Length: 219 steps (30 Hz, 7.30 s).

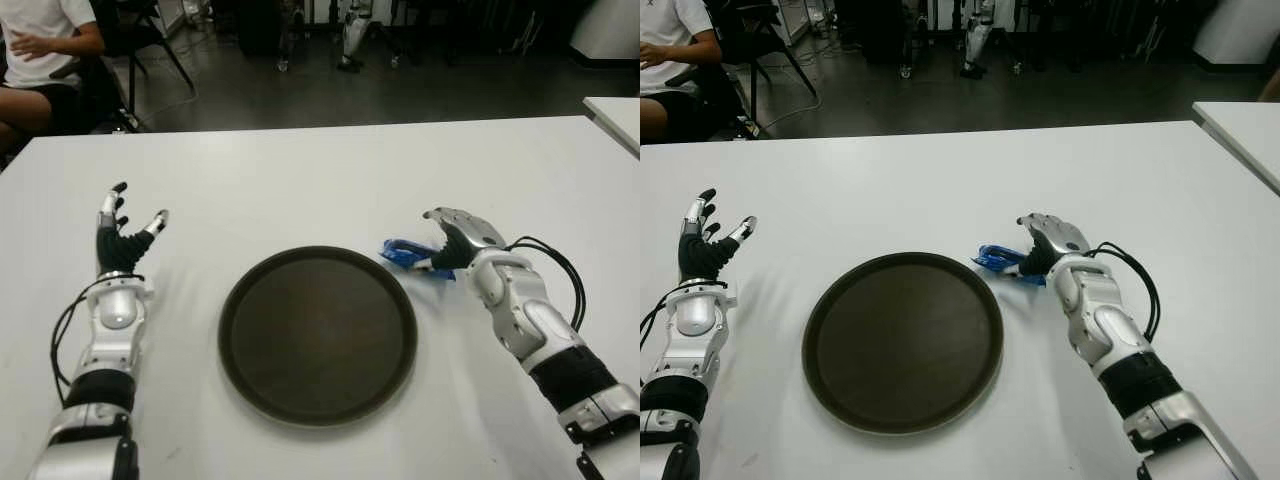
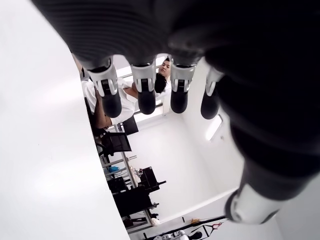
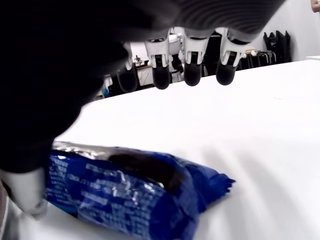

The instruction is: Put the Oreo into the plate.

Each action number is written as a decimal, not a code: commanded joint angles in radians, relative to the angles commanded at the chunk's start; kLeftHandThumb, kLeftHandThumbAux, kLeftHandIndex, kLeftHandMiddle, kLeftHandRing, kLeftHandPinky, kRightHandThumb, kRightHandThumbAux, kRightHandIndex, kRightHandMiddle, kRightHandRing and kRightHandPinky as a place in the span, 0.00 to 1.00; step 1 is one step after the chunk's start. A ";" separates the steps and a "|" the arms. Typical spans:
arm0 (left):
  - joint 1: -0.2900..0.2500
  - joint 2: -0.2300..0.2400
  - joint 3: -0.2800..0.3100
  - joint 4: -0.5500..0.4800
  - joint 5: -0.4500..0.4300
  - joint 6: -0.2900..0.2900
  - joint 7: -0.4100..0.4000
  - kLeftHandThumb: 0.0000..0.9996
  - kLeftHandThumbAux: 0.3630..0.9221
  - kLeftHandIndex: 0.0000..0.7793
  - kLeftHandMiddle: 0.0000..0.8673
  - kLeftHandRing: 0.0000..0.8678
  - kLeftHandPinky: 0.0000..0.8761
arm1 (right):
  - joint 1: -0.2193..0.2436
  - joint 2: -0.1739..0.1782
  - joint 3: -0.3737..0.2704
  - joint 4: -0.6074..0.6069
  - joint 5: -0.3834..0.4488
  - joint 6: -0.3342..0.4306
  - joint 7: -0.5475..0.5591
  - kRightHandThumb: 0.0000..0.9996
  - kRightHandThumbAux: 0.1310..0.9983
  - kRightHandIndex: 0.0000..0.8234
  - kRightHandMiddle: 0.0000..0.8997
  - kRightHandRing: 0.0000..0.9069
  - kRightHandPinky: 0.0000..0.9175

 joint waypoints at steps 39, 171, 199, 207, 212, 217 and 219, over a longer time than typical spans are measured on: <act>-0.014 0.012 -0.006 0.064 0.015 -0.091 0.014 0.00 0.71 0.00 0.01 0.01 0.01 | -0.079 0.042 0.001 0.163 0.042 -0.057 0.004 0.00 0.48 0.00 0.00 0.00 0.00; 0.032 -0.001 -0.004 -0.064 0.006 0.011 0.007 0.00 0.67 0.00 0.00 0.03 0.02 | -0.092 0.057 0.060 0.209 0.127 0.105 0.190 0.00 0.66 0.00 0.00 0.00 0.00; 0.019 0.010 -0.004 -0.028 0.008 0.004 -0.001 0.00 0.66 0.00 0.00 0.03 0.02 | -0.094 0.060 0.057 0.229 0.120 0.082 0.166 0.00 0.65 0.00 0.00 0.00 0.00; 0.032 -0.005 0.005 -0.054 -0.014 -0.002 -0.013 0.00 0.67 0.00 0.01 0.03 0.03 | -0.095 0.060 0.059 0.232 0.114 0.078 0.161 0.00 0.66 0.00 0.00 0.00 0.00; 0.026 -0.005 0.009 -0.040 -0.020 -0.004 -0.009 0.00 0.69 0.00 0.00 0.04 0.03 | -0.091 0.060 0.052 0.229 0.119 0.075 0.155 0.00 0.66 0.00 0.00 0.00 0.00; 0.023 0.000 0.003 -0.034 -0.009 0.000 0.006 0.00 0.68 0.00 0.01 0.05 0.02 | -0.095 0.060 0.058 0.237 0.114 0.069 0.154 0.00 0.65 0.00 0.03 0.01 0.00; 0.022 0.003 0.000 -0.032 -0.001 0.004 0.012 0.00 0.68 0.00 0.01 0.05 0.02 | -0.095 0.057 0.063 0.240 0.111 0.059 0.152 0.00 0.66 0.01 0.05 0.02 0.01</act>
